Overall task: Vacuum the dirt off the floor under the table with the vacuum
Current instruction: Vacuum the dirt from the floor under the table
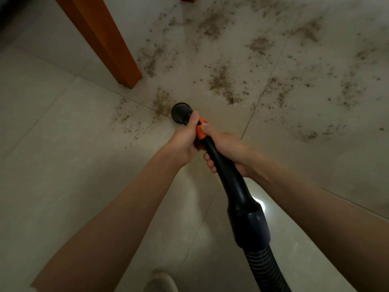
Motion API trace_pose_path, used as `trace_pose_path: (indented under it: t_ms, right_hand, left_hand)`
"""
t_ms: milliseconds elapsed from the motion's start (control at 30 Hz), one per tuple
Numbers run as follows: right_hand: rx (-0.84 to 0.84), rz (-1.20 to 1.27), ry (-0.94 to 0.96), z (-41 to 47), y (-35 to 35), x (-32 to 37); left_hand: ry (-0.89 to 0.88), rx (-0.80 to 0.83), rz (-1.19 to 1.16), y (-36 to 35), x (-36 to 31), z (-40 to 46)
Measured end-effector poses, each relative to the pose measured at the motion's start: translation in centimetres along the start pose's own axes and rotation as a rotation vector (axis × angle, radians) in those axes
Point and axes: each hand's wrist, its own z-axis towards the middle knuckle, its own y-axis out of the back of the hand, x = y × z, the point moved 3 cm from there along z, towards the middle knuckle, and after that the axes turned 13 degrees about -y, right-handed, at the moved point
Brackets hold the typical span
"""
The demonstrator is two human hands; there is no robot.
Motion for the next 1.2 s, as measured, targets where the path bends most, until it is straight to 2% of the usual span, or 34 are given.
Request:
trace_pose_path:
  t_ms: [200, 467, 667, 833, 1000, 1100, 1200]
  right_hand:
    - [0.007, 0.029, 0.038, 0.4, 1.0, 0.5]
    - [-0.114, -0.070, 0.073, 0.0, 2.9, 0.2]
    - [-0.333, -0.179, 0.135, -0.6, 3.9, 0.6]
    - [-0.450, -0.325, 0.185, -1.7, 5.0, -0.1]
    - [-0.449, -0.393, 0.196, -2.9, 5.5, 1.1]
    - [-0.415, -0.335, 0.176, -3.6, 5.9, 2.2]
    - [-0.401, -0.288, 0.141, -4.1, 6.3, 2.9]
  left_hand:
    - [0.020, -0.007, 0.052, -1.0, -0.3, 1.1]
    - [0.052, -0.021, 0.116, -2.5, -1.0, 2.0]
    - [0.071, -0.033, 0.261, -4.8, -3.5, 2.4]
    - [0.097, -0.067, 0.271, -6.0, -3.7, 1.2]
    - [0.084, -0.107, 0.178, -7.2, -3.3, -0.3]
    - [0.107, -0.134, 0.156, -7.7, -3.7, -0.8]
    - [0.144, -0.079, 0.061, -8.2, -4.2, -1.5]
